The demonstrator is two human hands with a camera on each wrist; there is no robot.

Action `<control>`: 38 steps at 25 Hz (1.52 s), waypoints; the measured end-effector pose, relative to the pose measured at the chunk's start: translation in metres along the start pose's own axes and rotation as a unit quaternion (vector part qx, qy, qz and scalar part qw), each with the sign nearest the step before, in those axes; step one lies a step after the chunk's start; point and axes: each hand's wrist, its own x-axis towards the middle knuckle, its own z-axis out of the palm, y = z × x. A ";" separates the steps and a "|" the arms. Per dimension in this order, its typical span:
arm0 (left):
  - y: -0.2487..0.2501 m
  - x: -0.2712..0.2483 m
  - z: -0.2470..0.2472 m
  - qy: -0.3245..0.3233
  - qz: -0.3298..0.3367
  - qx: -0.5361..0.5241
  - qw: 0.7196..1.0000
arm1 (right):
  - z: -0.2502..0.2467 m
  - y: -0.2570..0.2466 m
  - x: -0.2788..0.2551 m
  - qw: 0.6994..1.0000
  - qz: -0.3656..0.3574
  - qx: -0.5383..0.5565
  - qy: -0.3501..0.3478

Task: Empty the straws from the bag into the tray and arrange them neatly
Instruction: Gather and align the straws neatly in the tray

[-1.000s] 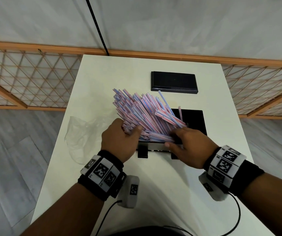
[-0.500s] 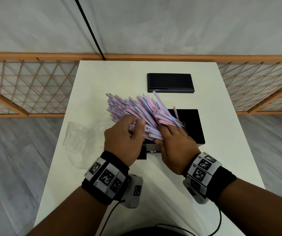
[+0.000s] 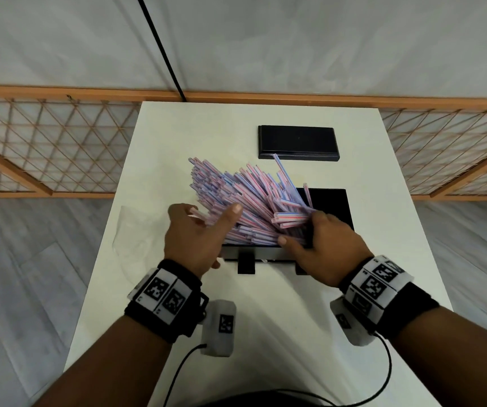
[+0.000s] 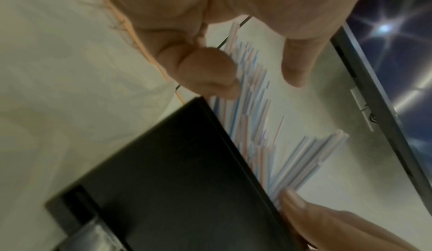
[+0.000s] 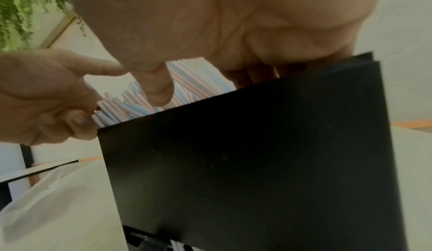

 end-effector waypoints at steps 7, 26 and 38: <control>0.013 -0.001 0.014 -0.060 0.014 -0.020 0.998 | 0.001 -0.011 0.010 0.991 -0.104 0.082 0.027; 0.032 -0.001 0.035 -0.073 -0.036 -0.032 0.996 | 0.007 -0.022 0.025 0.997 -0.029 0.069 0.009; 0.030 -0.015 0.001 0.037 0.290 0.170 0.941 | -0.002 -0.008 0.014 0.991 -0.010 0.122 0.060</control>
